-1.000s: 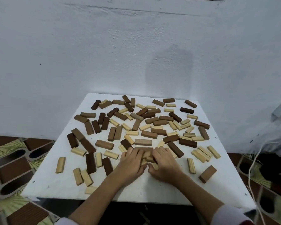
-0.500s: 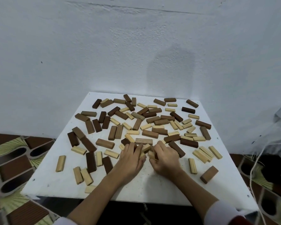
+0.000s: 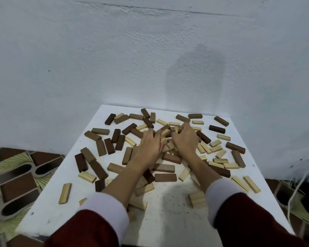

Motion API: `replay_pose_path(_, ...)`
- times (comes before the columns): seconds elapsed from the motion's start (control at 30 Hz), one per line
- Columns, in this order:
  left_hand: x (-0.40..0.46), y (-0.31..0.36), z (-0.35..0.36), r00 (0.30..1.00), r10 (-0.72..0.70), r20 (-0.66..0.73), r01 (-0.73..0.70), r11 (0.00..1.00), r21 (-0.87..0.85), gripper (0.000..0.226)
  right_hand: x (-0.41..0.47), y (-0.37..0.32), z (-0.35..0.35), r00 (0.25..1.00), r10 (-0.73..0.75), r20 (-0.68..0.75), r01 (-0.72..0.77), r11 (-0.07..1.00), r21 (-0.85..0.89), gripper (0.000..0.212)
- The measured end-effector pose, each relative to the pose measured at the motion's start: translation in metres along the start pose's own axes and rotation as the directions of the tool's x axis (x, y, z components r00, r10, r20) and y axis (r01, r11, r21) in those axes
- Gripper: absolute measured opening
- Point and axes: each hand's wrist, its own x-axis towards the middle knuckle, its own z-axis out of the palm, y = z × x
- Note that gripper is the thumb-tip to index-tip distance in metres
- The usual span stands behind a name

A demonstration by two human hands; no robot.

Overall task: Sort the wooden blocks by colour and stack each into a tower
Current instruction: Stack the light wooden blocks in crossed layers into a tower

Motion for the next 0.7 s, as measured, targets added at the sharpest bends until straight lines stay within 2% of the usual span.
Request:
replay_pose_path(0.1,0.026,0.000,0.002,0.999,0.008,0.048,-0.008,1.000,-0.010,0.055,0.029,-0.002,0.009,0.995,0.050,0.088,-0.065,0.983,0.173,0.036)
replay_pose_path(0.2,0.031,-0.004,0.004,0.998,0.000,0.062,0.001,1.000,-0.009,0.056,0.040,0.001,0.011,0.987,0.018,0.162,-0.055,0.972,0.229,0.051)
replay_pose_path(0.33,0.017,-0.021,-0.001,0.999,-0.025,0.032,0.026,0.999,-0.043,0.052,0.018,-0.003,0.007,0.983,-0.081,0.167,0.024,0.949,0.313,0.038)
replay_pose_path(0.43,-0.011,-0.041,-0.011,0.997,-0.081,0.001,0.081,0.995,-0.060,0.050,-0.020,-0.012,0.003,0.956,-0.212,0.204,0.144,0.943,0.301,0.023)
replay_pose_path(0.53,-0.048,-0.062,-0.025,0.988,-0.156,0.001,0.156,0.986,-0.053,0.051,-0.071,-0.016,0.003,0.882,-0.344,0.321,0.261,0.926,0.273,0.028)
replay_pose_path(0.63,-0.085,-0.082,-0.036,0.970,-0.243,0.015,0.242,0.970,0.036,0.051,-0.120,-0.013,0.011,0.769,-0.414,0.486,0.356,0.910,0.212,0.032)
replay_pose_path(0.7,-0.107,-0.093,-0.043,0.948,-0.317,-0.023,0.318,0.945,0.072,0.050,-0.145,-0.012,0.014,0.689,-0.488,0.537,0.463,0.865,0.192,0.046)
